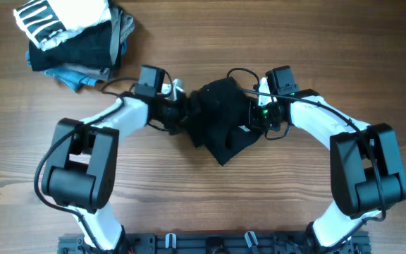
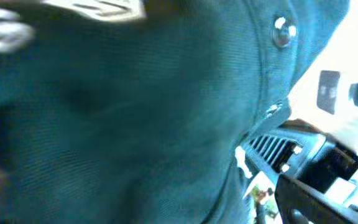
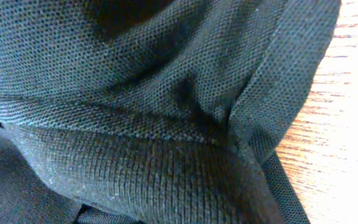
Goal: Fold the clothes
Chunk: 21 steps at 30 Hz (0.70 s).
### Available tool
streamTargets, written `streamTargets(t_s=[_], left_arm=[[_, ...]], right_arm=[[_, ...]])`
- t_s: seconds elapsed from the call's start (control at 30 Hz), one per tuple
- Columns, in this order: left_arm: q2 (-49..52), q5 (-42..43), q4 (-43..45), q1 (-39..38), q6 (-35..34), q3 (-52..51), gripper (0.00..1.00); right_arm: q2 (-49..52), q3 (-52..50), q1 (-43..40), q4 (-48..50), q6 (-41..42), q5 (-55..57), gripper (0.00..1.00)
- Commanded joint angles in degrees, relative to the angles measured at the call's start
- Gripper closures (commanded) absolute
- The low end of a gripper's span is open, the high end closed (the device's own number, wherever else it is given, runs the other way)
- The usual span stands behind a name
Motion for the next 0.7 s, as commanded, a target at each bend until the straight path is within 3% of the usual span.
streamTargets(t_s=[0.0, 0.07, 0.13, 0.2, 0.27, 0.33, 0.43, 0.5, 0.57, 0.67], left_arm=[[3.39, -5.73, 3.61, -6.12, -6.86, -3.63, 0.01], [4.94, -11.39, 6.36, -9.14, -12.96, -3.63, 0.07], [8.46, -12.20, 12.22, -10.03, -17.94, -3.63, 0.26], [9.84, -13.31, 14.60, -10.03, -17.86, -3.63, 0.49], [10.12, -14.56, 14.49, -10.01, -14.25, -3.63, 0.79], [9.99, -14.51, 12.04, -9.57, -5.33, -3.61, 0.95], [7.76, -14.49, 4.35, -6.67, 3.21, -3.30, 0.96], [2.34, -14.43, -6.03, -2.14, 9.53, 0.79, 0.96], [-4.74, -14.08, -16.79, 3.85, 14.93, 9.55, 0.96], [-10.12, -13.66, -26.99, 11.69, 16.94, 23.21, 0.96]], right_arm=[[3.74, -1.07, 0.50, -0.26, -0.74, 0.35, 0.95], [3.74, -1.07, 0.52, -0.24, -0.72, 0.35, 0.95], [3.74, -1.07, 0.52, -0.28, -0.72, 0.11, 0.95], [3.74, -1.07, 0.52, -0.37, -0.72, -0.11, 0.96], [3.63, -1.03, 0.50, -0.98, -0.72, -0.07, 0.96], [1.70, -0.70, 0.31, -3.21, -0.81, -0.07, 0.96], [-7.52, 1.73, -0.85, -9.22, -3.85, -0.72, 0.95], [-15.34, 2.86, -1.68, -10.51, -4.17, -0.92, 0.95], [-23.80, 2.97, -2.29, -8.90, -2.73, -0.66, 0.95], [-29.66, 2.97, -2.29, -6.49, -0.13, 0.37, 0.95]])
